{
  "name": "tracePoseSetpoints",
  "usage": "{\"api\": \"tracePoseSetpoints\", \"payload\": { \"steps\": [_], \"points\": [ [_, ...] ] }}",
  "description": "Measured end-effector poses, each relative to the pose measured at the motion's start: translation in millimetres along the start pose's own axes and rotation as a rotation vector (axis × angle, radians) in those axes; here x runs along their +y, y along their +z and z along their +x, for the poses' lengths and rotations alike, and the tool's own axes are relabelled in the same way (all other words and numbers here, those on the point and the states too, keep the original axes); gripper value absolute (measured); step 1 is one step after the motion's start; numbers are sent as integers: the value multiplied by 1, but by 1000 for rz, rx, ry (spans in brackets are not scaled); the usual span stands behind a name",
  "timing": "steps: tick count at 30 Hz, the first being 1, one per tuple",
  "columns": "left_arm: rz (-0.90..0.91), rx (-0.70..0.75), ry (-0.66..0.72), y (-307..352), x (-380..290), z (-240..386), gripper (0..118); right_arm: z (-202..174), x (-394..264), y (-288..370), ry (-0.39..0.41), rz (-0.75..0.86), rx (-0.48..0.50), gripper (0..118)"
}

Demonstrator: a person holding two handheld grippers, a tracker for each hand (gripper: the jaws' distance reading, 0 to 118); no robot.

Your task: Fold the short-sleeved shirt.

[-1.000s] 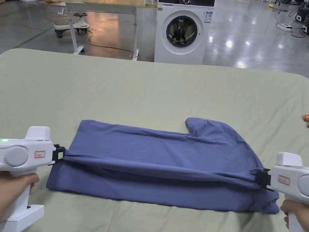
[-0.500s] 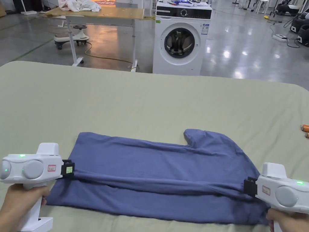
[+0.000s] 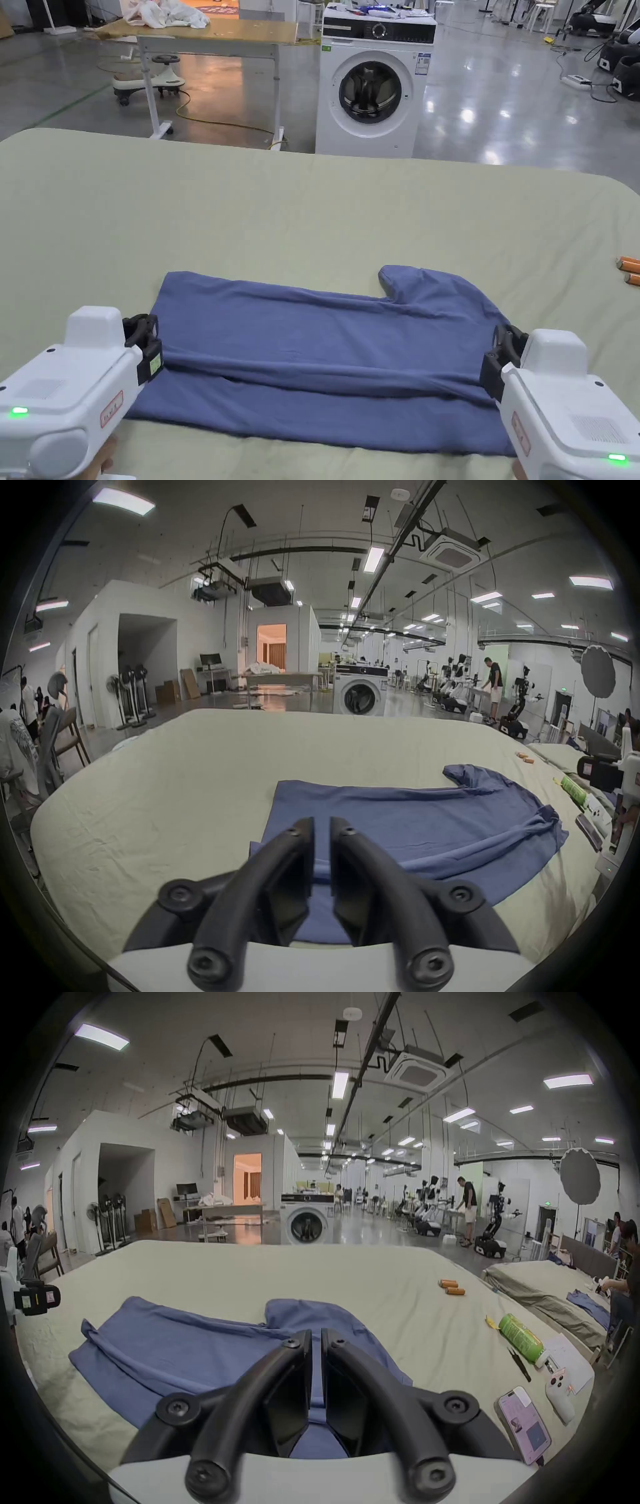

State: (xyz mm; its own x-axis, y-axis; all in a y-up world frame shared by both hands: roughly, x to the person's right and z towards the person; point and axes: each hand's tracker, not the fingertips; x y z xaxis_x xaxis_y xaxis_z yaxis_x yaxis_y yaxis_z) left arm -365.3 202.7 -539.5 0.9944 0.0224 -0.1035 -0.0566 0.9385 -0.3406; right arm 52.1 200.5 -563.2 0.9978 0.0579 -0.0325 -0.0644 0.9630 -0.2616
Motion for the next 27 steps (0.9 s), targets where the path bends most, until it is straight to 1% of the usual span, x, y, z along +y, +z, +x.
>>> {"api": "tracePoseSetpoints", "payload": {
  "steps": [3, 6, 8, 9, 11, 14, 16, 18, 19, 20, 21, 22, 23, 25, 27],
  "points": [
    [22, 0, 1, 11, -6, -8, 0, -9, -1, 15, -1, 10, 15, 0],
    [24, 14, -22, 19, -11, -17, 0, -14, -2, 28, -21, 24, -2, 0],
    [5, 34, -23, 22, -12, -26, 0, -15, -2, 32, -19, 23, -2, 0],
    [-23, 39, -17, 20, -13, -31, 0, -16, -3, 35, -11, 22, -2, 0],
    [-142, 22, 5, 6, -16, -50, 0, -16, -5, 38, 2, 16, -3, 0],
    [-291, -3, 21, -26, -25, -75, 0, -13, -10, 36, 1, -11, -3, 0],
    [-374, 10, 29, -49, -30, -90, 0, -8, -15, 35, 5, -27, -10, 0],
    [-460, -6, 50, -70, -33, -97, 0, -6, -20, 35, 3, -41, -15, 0],
    [-487, -6, 61, -80, -33, -102, 5, -4, -21, 35, 1, -53, -19, 0],
    [-501, -23, 78, -87, -33, -107, 13, -2, -23, 36, -1, -58, -22, 0],
    [-547, -14, 83, -88, -28, -98, 22, 0, -25, 36, -4, -64, -27, 0],
    [-585, -1, 77, -93, -27, -97, 33, 2, -26, 37, -6, -69, -30, 0],
    [-602, 1, 76, -100, -28, -98, 39, 3, -27, 37, -5, -74, -34, 0],
    [-660, 5, 71, -104, -27, -88, 49, 8, -31, 38, -2, -83, -44, 0],
    [-742, 21, 66, -111, -31, -82, 51, 11, -33, 38, 4, -98, -51, 0]
  ]
}}
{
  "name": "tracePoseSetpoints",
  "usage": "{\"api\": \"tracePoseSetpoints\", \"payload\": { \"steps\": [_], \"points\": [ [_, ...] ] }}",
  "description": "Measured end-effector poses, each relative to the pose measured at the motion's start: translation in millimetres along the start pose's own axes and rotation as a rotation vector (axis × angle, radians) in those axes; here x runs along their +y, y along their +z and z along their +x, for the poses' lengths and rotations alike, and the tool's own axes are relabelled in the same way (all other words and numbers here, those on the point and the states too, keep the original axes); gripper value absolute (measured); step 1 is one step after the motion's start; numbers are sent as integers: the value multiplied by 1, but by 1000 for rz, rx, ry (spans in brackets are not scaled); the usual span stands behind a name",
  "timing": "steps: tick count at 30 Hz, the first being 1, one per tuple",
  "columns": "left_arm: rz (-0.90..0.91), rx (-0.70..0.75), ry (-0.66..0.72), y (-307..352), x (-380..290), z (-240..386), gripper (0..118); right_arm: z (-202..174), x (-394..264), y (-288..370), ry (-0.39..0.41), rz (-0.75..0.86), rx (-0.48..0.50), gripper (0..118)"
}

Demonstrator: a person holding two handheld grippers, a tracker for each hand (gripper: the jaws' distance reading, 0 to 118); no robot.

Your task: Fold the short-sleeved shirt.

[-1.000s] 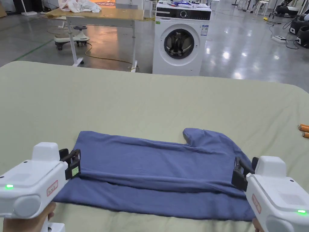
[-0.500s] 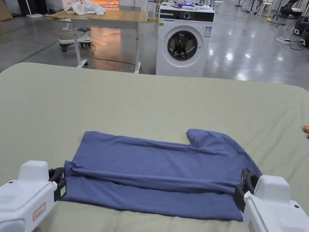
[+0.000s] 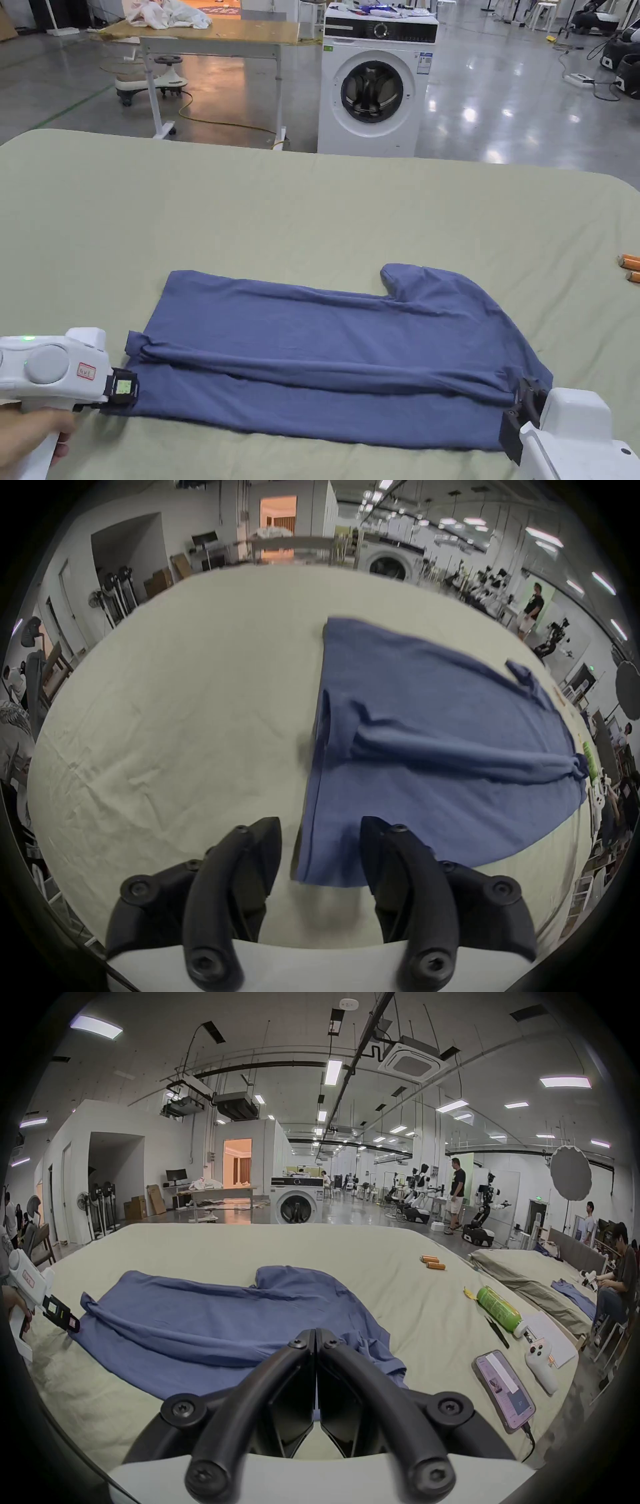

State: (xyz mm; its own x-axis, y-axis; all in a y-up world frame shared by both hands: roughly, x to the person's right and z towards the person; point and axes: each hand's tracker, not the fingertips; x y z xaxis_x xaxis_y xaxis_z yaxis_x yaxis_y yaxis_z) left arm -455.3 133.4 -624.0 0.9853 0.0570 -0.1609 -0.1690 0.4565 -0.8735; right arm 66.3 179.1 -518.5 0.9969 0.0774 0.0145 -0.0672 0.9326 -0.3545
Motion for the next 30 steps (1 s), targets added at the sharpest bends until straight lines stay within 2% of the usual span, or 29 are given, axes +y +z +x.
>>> {"api": "tracePoseSetpoints", "payload": {
  "steps": [1, 3, 6, 8, 11, 12, 14, 16, 17, 18, 19, 22, 24, 26, 27, 28, 29, 30],
  "points": [
    [-43, 8, 5, -4, -1, 4, 51, 2, -2, 0, 3, -7, -4, 0],
    [10, 39, -33, 3, -6, 16, 51, 6, -5, 0, 7, -20, -12, 0],
    [-4, 62, -45, 6, -9, 28, 50, 14, -10, -3, -3, -42, -20, 0],
    [5, 65, -76, 6, -13, 36, 38, 18, -11, -9, -2, -63, -24, 0],
    [15, 32, -106, 8, -17, 38, 1, 31, -13, -24, -19, -112, -29, 0],
    [22, 40, -112, 10, -21, 41, 1, 36, -14, -32, -23, -136, -32, 2],
    [40, 38, -131, 15, -24, 36, 0, 48, -16, -47, -11, -197, -32, 20],
    [66, 34, -105, 24, -29, 32, 0, 61, -18, -67, -1, -304, -12, 54],
    [80, 28, -101, 28, -31, 31, 0, 67, -20, -74, -12, -331, -2, 64],
    [94, 25, -104, 31, -32, 26, 0, 73, -23, -84, -21, -367, 18, 72],
    [107, 23, -110, 35, -34, 24, 0, 77, -25, -92, -22, -408, 36, 74],
    [131, 5, -105, 43, -39, 19, 0, 87, -37, -117, -25, -492, 93, 73],
    [145, -3, -98, 47, -41, 17, 0, 89, -44, -130, -13, -567, 109, 66],
    [150, -6, -94, 48, -42, 15, 0, 85, -47, -133, 2, -554, 105, 60],
    [155, -8, -96, 47, -42, 15, 0, 84, -44, -132, 23, -548, 109, 46],
    [160, -8, -100, 48, -43, 15, 0, 84, -42, -131, 27, -545, 117, 11],
    [163, -7, -103, 49, -43, 14, 0, 84, -37, -127, 16, -531, 147, 3],
    [168, -8, -102, 47, -42, 14, 0, 84, -35, -127, 9, -526, 168, 3]
  ]
}}
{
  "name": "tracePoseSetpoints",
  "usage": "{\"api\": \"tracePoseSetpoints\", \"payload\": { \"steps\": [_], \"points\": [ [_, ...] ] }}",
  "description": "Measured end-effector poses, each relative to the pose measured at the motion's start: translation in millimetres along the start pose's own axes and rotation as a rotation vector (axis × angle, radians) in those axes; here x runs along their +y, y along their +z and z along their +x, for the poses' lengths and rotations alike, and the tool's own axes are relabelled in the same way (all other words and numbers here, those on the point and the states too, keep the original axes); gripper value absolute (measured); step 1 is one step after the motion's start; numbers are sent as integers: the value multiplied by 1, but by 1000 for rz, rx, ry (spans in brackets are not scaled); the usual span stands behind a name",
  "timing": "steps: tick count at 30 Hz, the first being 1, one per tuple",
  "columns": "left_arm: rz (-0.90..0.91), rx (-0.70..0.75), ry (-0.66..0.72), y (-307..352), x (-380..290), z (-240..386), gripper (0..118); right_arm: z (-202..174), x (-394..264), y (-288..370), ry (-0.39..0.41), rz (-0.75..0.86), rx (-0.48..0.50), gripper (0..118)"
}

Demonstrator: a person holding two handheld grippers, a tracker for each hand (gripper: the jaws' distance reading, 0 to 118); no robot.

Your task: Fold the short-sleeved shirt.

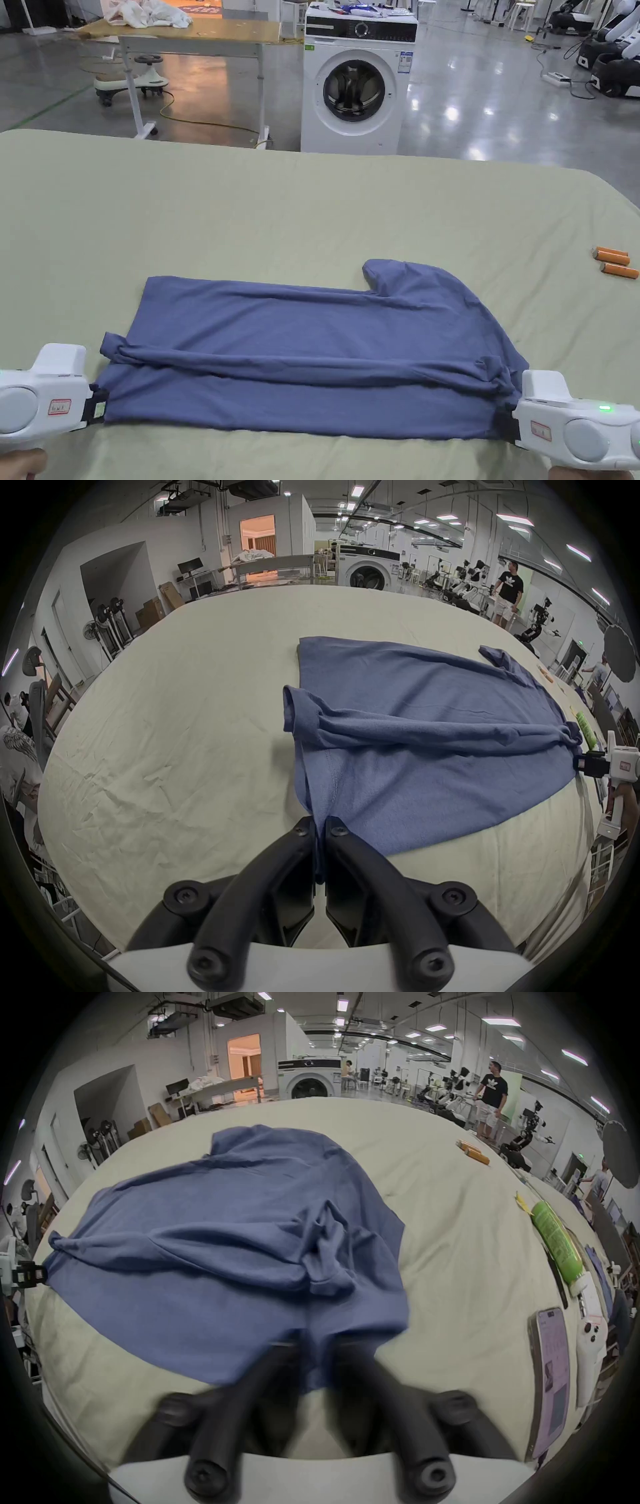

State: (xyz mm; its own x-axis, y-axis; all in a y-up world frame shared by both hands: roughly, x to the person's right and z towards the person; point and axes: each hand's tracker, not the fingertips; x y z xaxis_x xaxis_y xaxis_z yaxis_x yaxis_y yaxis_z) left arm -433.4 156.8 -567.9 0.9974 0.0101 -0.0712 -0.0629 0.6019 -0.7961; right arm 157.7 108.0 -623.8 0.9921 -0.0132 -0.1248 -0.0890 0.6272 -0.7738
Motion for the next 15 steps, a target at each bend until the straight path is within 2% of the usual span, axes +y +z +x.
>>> {"api": "tracePoseSetpoints", "payload": {
  "steps": [5, 9, 15],
  "points": [
    [34, -8, 3, 14, 5, -2, 0, -2, 9, 18, 21, -5, -30, 2],
    [75, -33, 9, 36, 13, -8, 0, -3, 20, 55, 21, 29, -29, 2],
    [111, -39, 25, 75, 14, -24, 0, -7, 26, 112, 62, 73, -46, 2]
  ]
}}
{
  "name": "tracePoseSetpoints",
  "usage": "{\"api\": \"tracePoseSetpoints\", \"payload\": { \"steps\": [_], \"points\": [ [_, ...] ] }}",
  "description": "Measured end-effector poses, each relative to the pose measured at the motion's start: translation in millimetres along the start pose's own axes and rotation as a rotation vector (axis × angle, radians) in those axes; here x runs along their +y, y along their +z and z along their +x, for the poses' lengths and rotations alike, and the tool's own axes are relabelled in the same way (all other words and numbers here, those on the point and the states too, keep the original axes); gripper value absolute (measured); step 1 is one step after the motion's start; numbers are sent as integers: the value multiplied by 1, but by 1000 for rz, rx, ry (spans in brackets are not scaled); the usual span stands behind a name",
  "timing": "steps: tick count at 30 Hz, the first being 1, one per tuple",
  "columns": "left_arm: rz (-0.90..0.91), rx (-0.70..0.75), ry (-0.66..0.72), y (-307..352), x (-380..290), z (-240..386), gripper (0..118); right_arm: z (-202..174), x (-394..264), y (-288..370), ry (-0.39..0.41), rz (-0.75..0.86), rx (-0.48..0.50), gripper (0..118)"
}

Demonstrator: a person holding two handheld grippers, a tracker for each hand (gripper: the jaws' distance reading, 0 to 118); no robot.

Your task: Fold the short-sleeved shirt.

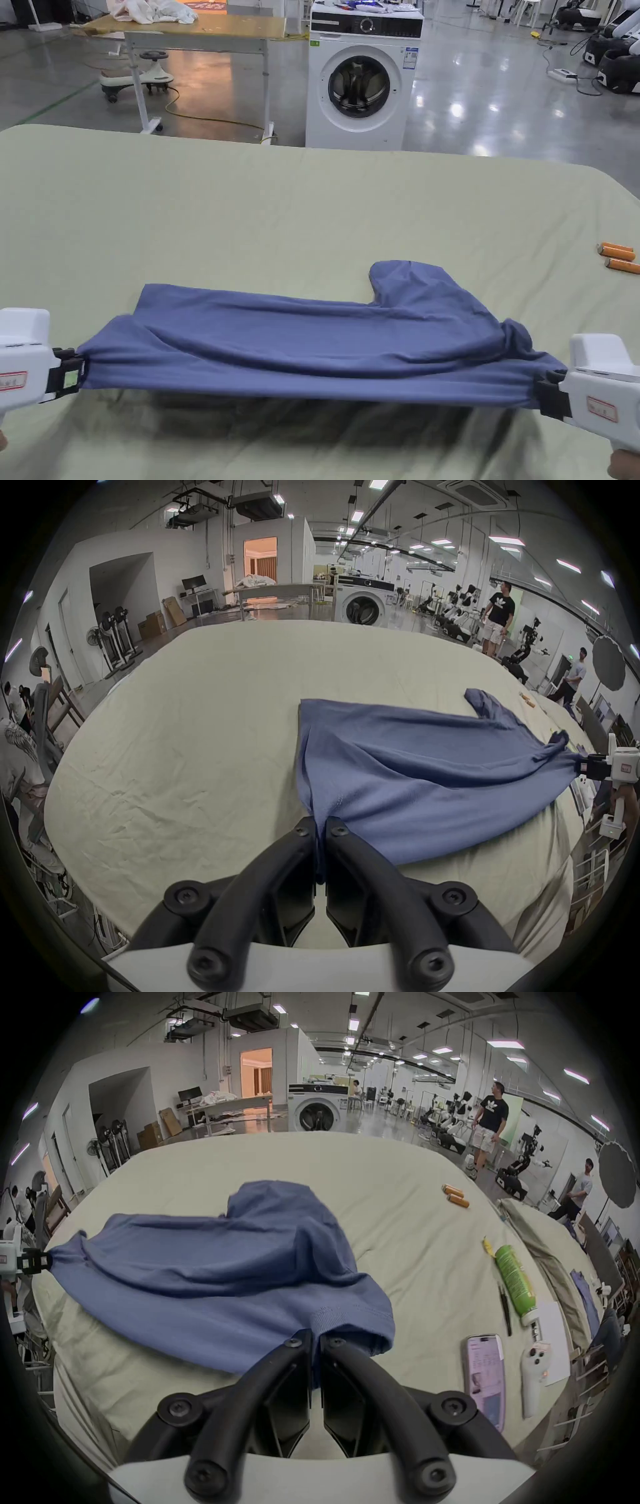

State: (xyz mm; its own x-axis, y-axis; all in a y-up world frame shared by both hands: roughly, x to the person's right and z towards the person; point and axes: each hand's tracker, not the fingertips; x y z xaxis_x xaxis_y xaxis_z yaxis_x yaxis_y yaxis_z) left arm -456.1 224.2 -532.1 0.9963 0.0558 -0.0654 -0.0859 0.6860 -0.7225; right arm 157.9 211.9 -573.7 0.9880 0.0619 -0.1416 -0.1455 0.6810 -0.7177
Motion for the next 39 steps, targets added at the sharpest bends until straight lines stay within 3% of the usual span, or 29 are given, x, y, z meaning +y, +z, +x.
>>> {"api": "tracePoseSetpoints", "payload": {
  "steps": [9, 17, 25, 27, 29, 31, 35, 39],
  "points": [
    [-48, -1, 27, 28, -63, -12, 0, -14, -52, 40, 4, -37, 23, 2],
    [-179, 48, -5, 13, -126, -5, 0, -35, -130, 15, 33, -197, -44, 2],
    [-203, 100, -36, -10, -141, 3, 0, -49, -140, -2, 52, -205, -78, 4],
    [-188, 100, -21, -9, -139, 2, 1, -50, -137, 1, 57, -190, -85, 16],
    [-163, 91, 0, -3, -135, 2, 13, -50, -129, 8, 81, -189, -148, 58],
    [-117, 75, 7, 3, -130, 4, 29, -53, -120, 17, 86, -139, -176, 91],
    [25, 27, 24, 15, -109, 14, 38, -72, -91, 37, 128, 48, -247, 94],
    [220, 32, -3, 23, -82, 36, 39, -99, -67, 42, 68, 278, -166, 93]
  ]
}}
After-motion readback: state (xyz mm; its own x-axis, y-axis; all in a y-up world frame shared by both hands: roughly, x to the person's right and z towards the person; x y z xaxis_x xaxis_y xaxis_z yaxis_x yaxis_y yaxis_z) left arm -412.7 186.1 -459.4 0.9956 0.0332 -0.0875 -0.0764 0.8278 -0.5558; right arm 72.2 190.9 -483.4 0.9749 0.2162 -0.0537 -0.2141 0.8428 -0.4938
